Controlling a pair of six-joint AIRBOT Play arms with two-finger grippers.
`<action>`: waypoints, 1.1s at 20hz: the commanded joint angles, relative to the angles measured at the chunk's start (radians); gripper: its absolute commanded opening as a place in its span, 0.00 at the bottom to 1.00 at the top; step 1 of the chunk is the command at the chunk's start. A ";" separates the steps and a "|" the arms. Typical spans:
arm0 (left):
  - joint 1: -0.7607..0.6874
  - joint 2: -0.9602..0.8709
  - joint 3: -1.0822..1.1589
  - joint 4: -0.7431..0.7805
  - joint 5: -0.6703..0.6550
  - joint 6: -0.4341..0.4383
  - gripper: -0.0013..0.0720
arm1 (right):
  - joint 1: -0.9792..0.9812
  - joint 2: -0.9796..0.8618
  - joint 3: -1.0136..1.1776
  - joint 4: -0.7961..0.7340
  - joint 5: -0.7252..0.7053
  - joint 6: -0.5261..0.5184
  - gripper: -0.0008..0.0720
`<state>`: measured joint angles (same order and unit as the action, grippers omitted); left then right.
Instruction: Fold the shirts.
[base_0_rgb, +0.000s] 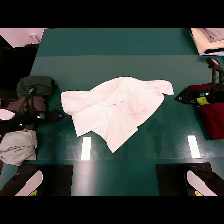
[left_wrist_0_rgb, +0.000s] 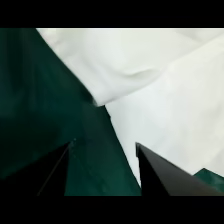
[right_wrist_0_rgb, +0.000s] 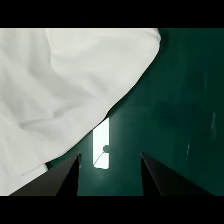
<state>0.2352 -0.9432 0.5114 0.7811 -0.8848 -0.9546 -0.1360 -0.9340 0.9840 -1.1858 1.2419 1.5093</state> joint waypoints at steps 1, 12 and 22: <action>-0.074 0.000 -0.072 -0.035 0.190 0.078 0.71 | -0.001 0.049 -0.068 0.072 -0.013 0.000 0.60; -0.209 -0.163 0.016 -0.116 0.341 0.177 0.69 | 0.007 0.050 -0.071 0.148 0.026 0.001 0.60; -0.205 -0.159 0.367 -0.103 -0.074 0.148 0.05 | 0.015 0.051 -0.072 0.138 0.196 0.042 0.60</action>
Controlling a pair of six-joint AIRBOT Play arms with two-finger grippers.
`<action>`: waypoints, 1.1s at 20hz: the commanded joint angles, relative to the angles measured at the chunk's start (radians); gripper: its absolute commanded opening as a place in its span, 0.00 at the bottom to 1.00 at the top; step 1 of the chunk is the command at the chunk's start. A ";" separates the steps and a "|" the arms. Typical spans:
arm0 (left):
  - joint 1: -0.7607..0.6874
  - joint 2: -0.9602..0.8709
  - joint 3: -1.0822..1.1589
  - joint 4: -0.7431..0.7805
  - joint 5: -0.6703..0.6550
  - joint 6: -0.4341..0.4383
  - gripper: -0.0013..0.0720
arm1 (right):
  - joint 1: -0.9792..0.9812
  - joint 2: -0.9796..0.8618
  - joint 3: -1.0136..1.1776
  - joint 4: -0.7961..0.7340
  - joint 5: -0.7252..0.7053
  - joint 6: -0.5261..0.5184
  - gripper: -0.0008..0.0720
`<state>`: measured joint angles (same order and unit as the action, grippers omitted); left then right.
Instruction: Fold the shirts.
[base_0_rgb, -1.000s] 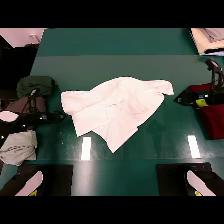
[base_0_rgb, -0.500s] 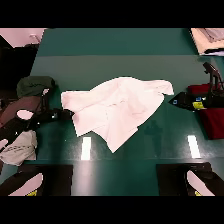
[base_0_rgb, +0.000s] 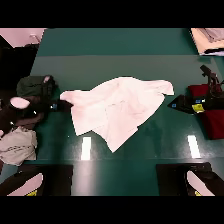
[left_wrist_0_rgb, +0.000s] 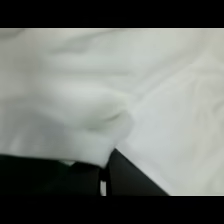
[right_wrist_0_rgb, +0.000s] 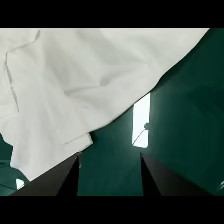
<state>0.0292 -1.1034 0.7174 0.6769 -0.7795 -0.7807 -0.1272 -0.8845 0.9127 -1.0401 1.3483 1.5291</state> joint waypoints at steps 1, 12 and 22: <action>0.000 0.001 0.232 0.000 -0.223 -0.043 0.05 | 0.020 0.002 -0.006 -0.009 0.101 0.041 0.60; 0.000 0.000 0.389 0.035 -0.315 -0.149 0.05 | 0.534 0.123 -0.485 0.083 -0.498 0.420 0.60; 0.000 0.000 0.389 0.042 -0.386 -0.173 0.05 | 0.762 -0.231 -0.356 0.175 -0.797 0.405 0.60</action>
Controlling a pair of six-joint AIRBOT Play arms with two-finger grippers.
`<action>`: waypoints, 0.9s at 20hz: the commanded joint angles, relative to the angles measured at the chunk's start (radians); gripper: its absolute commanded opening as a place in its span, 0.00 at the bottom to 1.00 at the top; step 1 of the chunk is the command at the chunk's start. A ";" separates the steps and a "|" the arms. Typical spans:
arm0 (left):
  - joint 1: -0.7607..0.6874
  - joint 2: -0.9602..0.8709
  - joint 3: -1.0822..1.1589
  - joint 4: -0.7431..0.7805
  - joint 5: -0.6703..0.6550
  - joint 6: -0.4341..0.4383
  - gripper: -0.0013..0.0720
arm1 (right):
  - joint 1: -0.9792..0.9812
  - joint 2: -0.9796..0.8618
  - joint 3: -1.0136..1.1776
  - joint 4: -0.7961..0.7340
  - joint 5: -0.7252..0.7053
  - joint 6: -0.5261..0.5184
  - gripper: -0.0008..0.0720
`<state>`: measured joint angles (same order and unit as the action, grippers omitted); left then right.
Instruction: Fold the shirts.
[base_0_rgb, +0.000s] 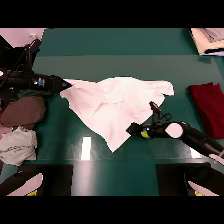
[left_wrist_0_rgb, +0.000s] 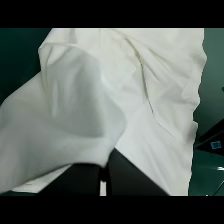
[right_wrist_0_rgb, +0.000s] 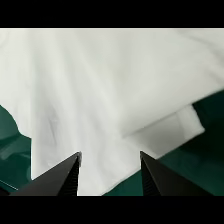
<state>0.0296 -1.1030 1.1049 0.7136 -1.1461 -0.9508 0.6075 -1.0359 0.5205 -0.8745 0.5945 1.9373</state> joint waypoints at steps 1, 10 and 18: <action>0.000 0.000 0.001 0.009 -0.023 -0.003 0.05 | 0.026 -0.088 0.046 0.008 -0.042 -0.013 0.60; 0.000 0.000 0.001 0.026 -0.024 -0.003 0.05 | -0.246 0.093 0.051 -0.124 0.264 -0.027 0.60; 0.000 0.000 0.001 0.039 -0.032 -0.003 0.05 | -0.286 -0.018 0.051 -0.113 0.249 -0.066 0.60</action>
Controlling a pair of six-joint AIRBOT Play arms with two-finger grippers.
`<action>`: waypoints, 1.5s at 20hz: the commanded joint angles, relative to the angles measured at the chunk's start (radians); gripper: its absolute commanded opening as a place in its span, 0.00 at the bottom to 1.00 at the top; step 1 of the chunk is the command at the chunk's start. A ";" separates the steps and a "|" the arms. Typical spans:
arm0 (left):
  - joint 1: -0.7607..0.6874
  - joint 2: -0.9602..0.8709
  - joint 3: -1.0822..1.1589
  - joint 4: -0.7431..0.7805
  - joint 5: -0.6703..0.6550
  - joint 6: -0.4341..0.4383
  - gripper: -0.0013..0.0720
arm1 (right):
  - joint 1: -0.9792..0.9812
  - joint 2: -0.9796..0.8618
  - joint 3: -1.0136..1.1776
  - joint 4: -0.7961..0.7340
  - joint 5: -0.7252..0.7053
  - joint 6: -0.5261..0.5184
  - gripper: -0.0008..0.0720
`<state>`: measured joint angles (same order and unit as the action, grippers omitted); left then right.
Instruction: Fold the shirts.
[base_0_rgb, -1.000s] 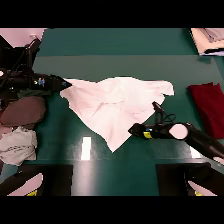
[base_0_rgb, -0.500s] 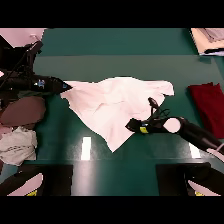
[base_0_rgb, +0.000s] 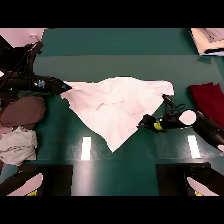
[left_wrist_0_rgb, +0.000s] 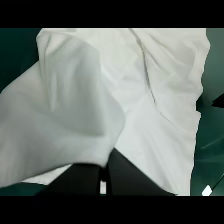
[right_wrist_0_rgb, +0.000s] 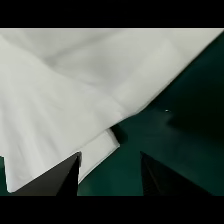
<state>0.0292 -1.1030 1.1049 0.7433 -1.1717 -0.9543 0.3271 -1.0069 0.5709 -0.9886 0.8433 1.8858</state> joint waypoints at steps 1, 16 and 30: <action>0.000 0.000 0.001 0.014 -0.010 0.000 0.05 | 0.005 -0.068 0.001 0.001 -0.022 -0.017 0.60; 0.001 0.023 0.029 0.085 -0.114 -0.021 0.05 | -0.102 -0.005 0.106 -0.099 -0.043 -0.121 0.03; 0.000 0.074 0.029 0.170 -0.344 -0.045 0.05 | -0.650 0.008 0.154 -0.138 0.402 -0.507 0.49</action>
<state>0.0296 -1.0294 1.1385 0.9096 -1.5047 -0.9981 -0.2424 -0.9855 0.7677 -1.1713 1.1397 1.5059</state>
